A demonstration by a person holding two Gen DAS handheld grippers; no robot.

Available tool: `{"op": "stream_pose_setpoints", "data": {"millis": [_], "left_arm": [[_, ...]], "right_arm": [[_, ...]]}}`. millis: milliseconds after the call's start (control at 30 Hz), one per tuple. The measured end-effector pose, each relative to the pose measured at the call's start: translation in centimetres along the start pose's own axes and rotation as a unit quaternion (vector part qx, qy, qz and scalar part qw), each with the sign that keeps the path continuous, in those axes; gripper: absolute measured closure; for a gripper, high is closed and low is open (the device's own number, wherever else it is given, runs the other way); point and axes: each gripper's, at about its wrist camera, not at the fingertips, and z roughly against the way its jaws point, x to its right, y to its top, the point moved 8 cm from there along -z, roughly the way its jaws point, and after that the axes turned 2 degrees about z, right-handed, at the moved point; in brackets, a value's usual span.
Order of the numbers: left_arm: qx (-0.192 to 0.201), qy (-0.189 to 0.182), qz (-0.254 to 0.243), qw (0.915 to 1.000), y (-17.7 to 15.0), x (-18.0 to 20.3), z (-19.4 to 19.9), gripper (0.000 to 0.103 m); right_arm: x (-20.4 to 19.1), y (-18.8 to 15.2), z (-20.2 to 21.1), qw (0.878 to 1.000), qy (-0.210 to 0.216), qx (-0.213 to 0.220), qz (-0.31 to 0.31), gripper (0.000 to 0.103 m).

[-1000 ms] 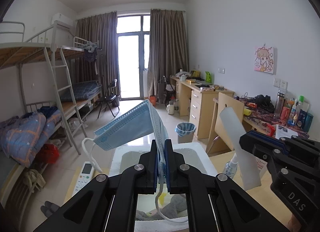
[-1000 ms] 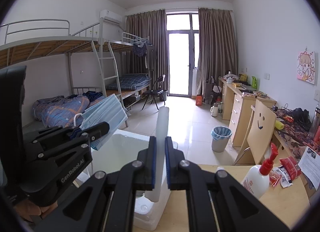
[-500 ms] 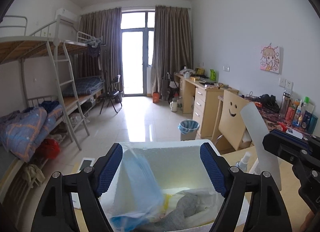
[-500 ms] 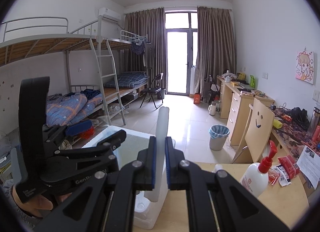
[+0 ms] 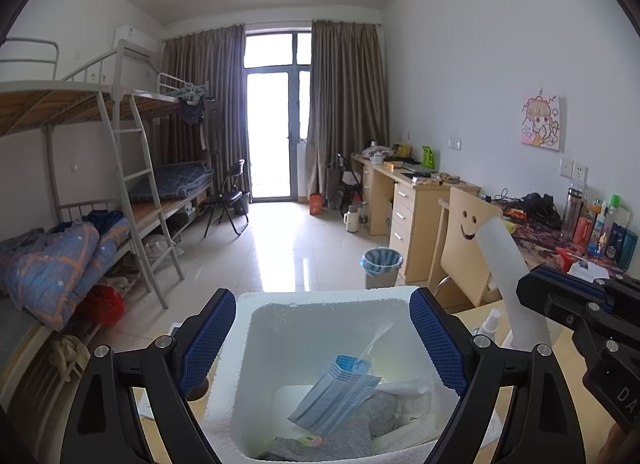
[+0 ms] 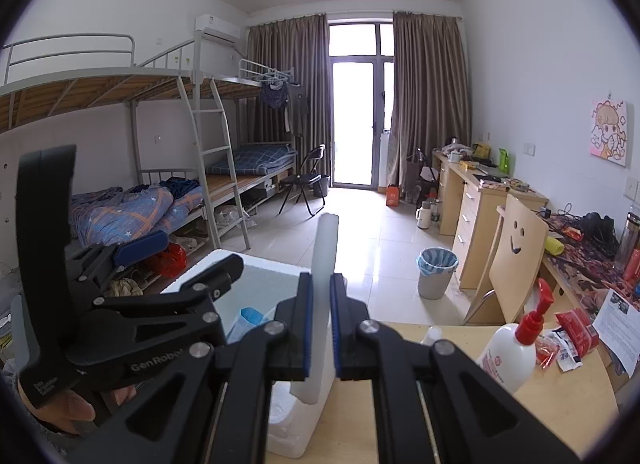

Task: Organize soft objects
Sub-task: 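Open the left tool to drop the blue mask into the foam box, then open the right tool to drop the white strip into the foam box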

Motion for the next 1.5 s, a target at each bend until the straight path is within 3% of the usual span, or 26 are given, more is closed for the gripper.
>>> {"op": "stream_pose_setpoints", "data": {"millis": [900, 1433, 1500], "left_arm": [[0.033, 0.116, 0.03, 0.9922, 0.7, -8.5, 6.6, 0.002], [0.03, 0.127, 0.039, 0.9907, 0.3, -9.7, 6.7, 0.002], [0.03, 0.125, 0.037, 0.991, 0.3, -9.6, 6.8, 0.002]], "right_arm": [[-5.7, 0.5, -2.9, 0.997, 0.076, -0.017, 0.008, 0.092], [-6.2, 0.5, -4.4, 0.997, 0.071, -0.028, 0.018, 0.092], [-5.9, 0.2, -4.9, 0.997, 0.061, -0.038, 0.018, 0.087]]}}
